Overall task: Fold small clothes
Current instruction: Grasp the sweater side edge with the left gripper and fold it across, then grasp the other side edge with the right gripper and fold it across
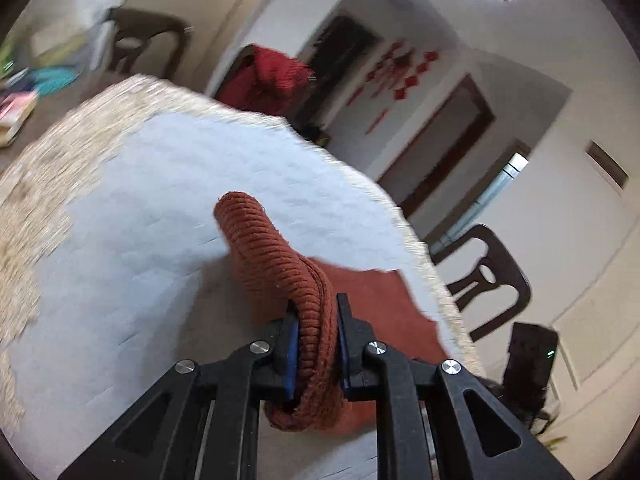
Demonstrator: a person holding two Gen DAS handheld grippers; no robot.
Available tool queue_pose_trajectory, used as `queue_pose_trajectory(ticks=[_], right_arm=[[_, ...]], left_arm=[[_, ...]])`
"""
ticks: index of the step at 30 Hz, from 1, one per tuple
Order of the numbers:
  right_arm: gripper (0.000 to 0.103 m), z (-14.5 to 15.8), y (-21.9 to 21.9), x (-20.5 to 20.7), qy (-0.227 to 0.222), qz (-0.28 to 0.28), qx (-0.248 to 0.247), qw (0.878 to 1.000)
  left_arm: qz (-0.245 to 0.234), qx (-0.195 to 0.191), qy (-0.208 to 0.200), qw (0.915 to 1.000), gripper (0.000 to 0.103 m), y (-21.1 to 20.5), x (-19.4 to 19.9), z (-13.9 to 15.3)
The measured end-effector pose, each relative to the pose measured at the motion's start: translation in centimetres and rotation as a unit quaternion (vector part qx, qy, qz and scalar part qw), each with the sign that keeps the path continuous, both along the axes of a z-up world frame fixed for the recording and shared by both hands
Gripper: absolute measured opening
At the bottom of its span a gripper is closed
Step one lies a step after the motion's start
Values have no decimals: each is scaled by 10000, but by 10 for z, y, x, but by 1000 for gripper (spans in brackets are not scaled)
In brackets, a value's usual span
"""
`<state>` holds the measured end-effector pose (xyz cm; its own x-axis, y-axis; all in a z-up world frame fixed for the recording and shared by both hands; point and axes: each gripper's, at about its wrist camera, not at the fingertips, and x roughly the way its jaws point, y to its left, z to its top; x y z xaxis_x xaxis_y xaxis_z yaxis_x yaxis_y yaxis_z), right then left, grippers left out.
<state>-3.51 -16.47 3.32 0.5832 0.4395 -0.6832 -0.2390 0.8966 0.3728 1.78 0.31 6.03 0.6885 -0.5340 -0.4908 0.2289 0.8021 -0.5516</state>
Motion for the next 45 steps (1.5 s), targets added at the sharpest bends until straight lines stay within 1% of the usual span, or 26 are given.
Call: queue_pose_trajectory(ticks=[3,6,9,11,13,14,16,17,18,19,20,21,23,25,26,28,31,34,36,38,41,43,44,45], right_arm=[[4,1,-20,-6,-10,-233,52,9997],[4,1,-35,-11,-7,-446,88,9990],[4,0,-48,-18,-13,-626,152,9979],[4,-1,-56,-20,7,-714,192,9973],[4,-2,-63,-21,46,-793,256,9965],[4,-3,-66,-21,65,-814,299,9962],[4,-4,-70,-20,116,-846,391,9956],[4,-5,-72,-20,143,-851,444,9953],[9,-5,-74,-21,158,-834,517,9950],[12,-5,-75,-21,175,-782,689,9944],[22,-5,-77,-21,190,-734,847,9935],[38,-6,-79,-23,200,-678,1024,9922],[54,-4,-79,-22,174,-529,1453,9878],[54,-4,-75,-19,213,-331,1807,9828],[54,-3,-70,-17,254,-236,1890,9814],[54,-7,-58,-10,428,23,1972,9794],[54,-11,-46,-4,602,146,1926,9793],[54,-12,-42,7,729,21,2075,9755],[54,-14,-45,16,860,-141,2362,9678],[54,-16,-49,25,976,-318,2496,9629],[54,-19,-49,36,1061,-507,2482,9615],[54,-18,-44,40,1013,-496,2331,9659],[45,-17,-43,39,996,-496,2234,9684],[30,-17,-40,42,998,-510,2071,9719]], left_arm=[[-392,15,-166,9991,17,-33,9,18],[-820,94,-245,9963,17,-71,19,24],[-1214,213,-27,9924,17,-110,28,8],[-1463,292,313,9883,17,-133,37,-13],[-1752,360,677,9815,18,-150,44,-38],[-1781,374,779,9802,19,-154,45,-44],[-1793,295,684,9810,23,-151,40,-40],[-1810,181,618,9814,28,-147,36,-33],[-1815,18,512,9821,30,-139,32,-24],[-1775,-46,377,9834,30,-132,28,-16],[-1671,-41,213,9857,30,-122,23,-8],[-1512,3,70,9885,33,-111,20,-2],[-1224,38,-55,9925,34,-90,16,4],[-934,149,-47,9955,34,-72,17,1],[-807,206,-1,9965,34,-64,15,-4],[-701,222,151,9972,34,-58,18,-14],[-627,307,331,9970,34,-59,18,-33],[-633,372,353,9967,34,-60,17,-43],[-642,413,302,9966,34,-61,18,-45],[-664,423,290,9965,34,-62,19,-46],[-694,504,252,9960,34,-68,21,-48],[-708,548,235,9957,34,-70,21,-49],[-708,570,228,9956,34,-70,21,-49],[-703,609,213,9954,34,-70,20,-48]])
